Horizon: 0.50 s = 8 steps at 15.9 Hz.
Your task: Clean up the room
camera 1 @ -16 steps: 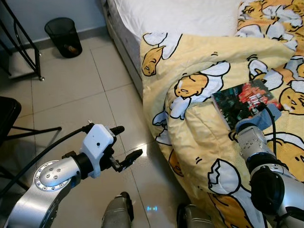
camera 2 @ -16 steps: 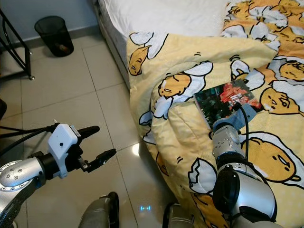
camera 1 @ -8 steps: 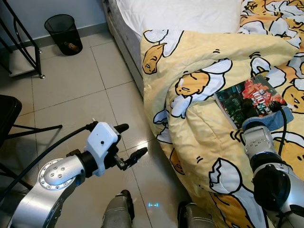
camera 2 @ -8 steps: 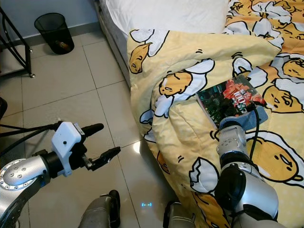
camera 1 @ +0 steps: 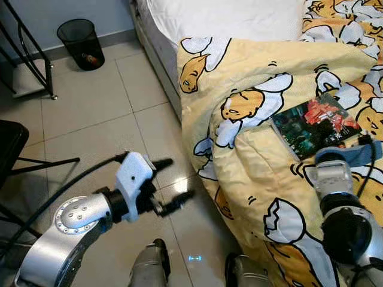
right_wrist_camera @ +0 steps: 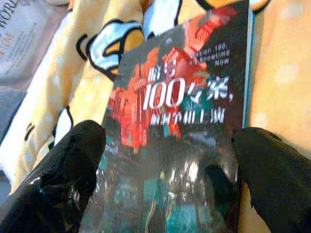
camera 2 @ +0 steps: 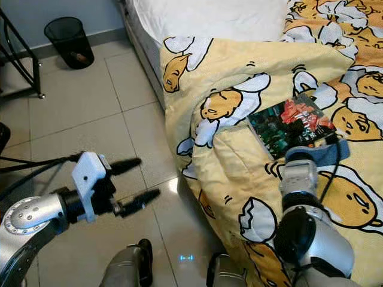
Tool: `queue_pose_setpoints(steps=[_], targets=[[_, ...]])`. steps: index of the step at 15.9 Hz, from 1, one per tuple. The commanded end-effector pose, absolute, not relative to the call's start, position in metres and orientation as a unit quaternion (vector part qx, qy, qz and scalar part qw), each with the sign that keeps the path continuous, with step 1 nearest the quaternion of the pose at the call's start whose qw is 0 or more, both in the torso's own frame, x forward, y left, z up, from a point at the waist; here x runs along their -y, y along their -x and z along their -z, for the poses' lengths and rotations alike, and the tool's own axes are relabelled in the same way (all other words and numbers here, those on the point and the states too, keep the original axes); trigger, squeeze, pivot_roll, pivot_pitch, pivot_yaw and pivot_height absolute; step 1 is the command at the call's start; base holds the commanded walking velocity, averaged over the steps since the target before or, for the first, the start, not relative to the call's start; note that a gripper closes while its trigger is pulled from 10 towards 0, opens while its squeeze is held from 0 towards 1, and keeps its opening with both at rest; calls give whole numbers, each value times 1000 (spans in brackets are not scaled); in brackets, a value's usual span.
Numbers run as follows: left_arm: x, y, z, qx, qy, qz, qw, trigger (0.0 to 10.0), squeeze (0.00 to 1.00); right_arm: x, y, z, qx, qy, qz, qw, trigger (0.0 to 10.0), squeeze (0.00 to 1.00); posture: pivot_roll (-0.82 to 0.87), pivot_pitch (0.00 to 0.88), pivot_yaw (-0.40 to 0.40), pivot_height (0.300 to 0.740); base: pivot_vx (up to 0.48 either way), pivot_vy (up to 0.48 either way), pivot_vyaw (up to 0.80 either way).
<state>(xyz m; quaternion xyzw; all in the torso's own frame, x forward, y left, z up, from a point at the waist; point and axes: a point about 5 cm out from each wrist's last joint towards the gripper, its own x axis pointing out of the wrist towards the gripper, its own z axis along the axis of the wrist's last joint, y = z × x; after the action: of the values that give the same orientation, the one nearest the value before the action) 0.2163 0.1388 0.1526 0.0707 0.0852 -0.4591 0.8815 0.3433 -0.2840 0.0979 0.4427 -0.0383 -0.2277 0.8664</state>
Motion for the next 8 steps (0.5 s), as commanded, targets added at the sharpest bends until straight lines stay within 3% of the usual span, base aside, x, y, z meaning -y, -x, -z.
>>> queue_pose_setpoints(steps=[1, 3, 5, 8], targets=[[-139, -215, -150, -98, -68, 470, 875, 10000, 608, 290, -339, -95, 37, -446, 234, 863, 10000, 0, 30, 246, 55, 740, 0, 0, 0], [-140, -216, -149, -101, -70, 472, 873, 10000, 608, 289, -338, -90, 18, -448, 230, 864, 10000, 0, 28, 246, 64, 740, 0, 0, 0], [-142, -218, -150, -102, -74, 472, 872, 10000, 604, 274, -335, -73, -53, -418, 206, 883, 10000, 0, 44, 248, 64, 740, 0, 0, 0], [-146, -216, -149, -107, -77, 470, 872, 10000, 608, 272, -332, -66, -71, -407, 224, 883, 10000, 0, 58, 252, 63, 740, 0, 0, 0]])
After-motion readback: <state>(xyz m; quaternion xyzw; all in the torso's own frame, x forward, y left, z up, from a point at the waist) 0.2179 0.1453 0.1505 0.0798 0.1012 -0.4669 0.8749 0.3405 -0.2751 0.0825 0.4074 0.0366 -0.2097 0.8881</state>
